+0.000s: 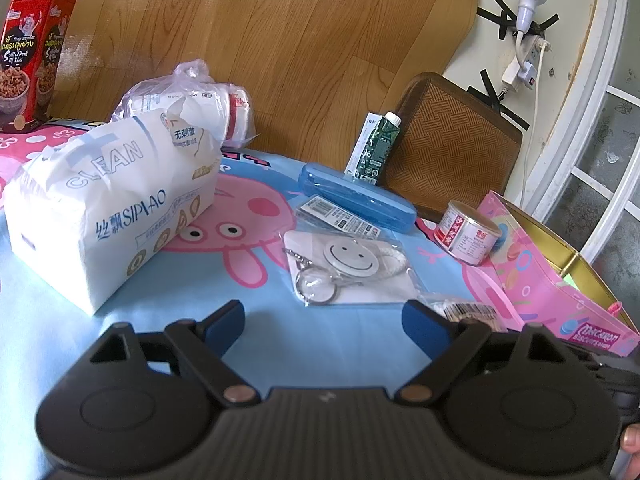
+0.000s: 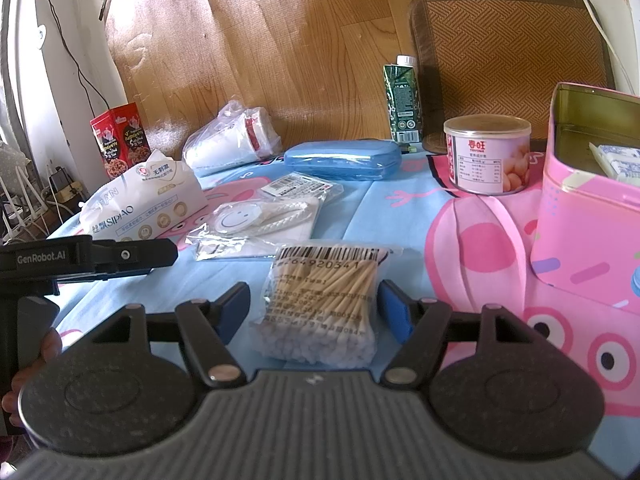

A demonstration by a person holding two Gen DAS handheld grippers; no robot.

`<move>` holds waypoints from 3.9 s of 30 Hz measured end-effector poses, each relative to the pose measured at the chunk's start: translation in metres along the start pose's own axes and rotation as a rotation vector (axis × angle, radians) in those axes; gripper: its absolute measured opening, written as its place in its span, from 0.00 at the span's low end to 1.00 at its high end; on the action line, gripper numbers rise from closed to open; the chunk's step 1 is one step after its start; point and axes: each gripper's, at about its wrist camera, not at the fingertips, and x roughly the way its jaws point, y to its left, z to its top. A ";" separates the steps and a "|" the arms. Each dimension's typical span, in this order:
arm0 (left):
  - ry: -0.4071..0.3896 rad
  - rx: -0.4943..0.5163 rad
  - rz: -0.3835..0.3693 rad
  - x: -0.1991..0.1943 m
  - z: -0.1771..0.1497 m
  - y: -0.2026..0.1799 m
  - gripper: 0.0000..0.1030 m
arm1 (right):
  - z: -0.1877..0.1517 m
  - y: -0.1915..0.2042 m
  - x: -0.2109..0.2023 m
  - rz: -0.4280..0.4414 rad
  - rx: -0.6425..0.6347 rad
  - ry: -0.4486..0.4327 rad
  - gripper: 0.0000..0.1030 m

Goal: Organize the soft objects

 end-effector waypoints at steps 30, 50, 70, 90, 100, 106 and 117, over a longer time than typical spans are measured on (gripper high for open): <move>0.022 -0.029 -0.063 -0.003 0.002 0.003 0.86 | -0.003 0.008 -0.005 -0.089 -0.061 -0.003 0.78; 0.141 0.187 -0.385 0.047 0.033 -0.162 0.47 | 0.013 -0.010 -0.061 -0.226 -0.186 -0.235 0.50; 0.001 0.182 -0.199 0.033 0.038 -0.124 0.62 | 0.015 -0.061 -0.084 -0.292 -0.058 -0.420 0.64; -0.043 0.025 0.051 0.000 0.003 0.007 0.68 | 0.011 -0.015 0.006 -0.077 0.095 -0.136 0.66; -0.084 -0.024 0.012 -0.006 0.002 0.015 0.74 | 0.012 -0.003 0.018 -0.042 0.036 -0.061 0.70; -0.084 -0.004 0.020 -0.006 0.001 0.012 0.74 | 0.012 -0.006 0.019 -0.045 0.051 -0.055 0.70; -0.078 -0.031 0.017 -0.006 0.003 0.017 0.77 | 0.014 -0.004 0.020 -0.045 0.030 -0.046 0.70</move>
